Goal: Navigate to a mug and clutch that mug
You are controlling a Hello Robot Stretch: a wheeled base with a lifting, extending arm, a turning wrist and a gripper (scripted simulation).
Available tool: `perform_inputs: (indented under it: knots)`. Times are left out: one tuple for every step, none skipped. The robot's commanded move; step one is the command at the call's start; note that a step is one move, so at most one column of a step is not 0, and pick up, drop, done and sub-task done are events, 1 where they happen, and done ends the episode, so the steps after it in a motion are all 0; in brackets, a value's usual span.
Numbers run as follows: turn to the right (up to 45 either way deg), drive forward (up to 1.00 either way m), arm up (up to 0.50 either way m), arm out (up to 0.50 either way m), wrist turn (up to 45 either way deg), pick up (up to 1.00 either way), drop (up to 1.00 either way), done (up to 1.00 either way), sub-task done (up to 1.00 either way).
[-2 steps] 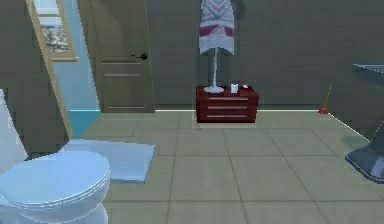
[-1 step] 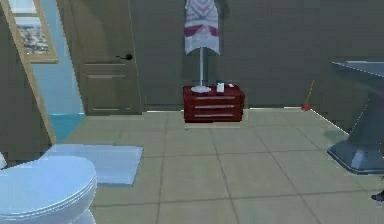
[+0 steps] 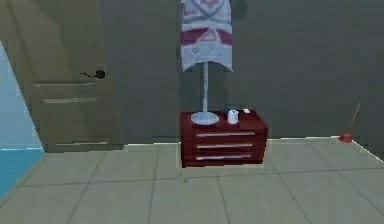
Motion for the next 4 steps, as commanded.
perform_inputs:
  knots:
    - [0.0,0.35,0.00,0.00,0.0,0.00,0.00,0.00,0.00]
    - [-45.0,0.00,0.00,0.00,0.0,0.00,0.00,0.00,0.00]
    - [-9.0,0.00,0.00,0.00,0.0,0.00,0.00,0.00,0.00]
    - [0.0,0.25,0.00,0.00,0.0,0.00,0.00,0.00,0.00]
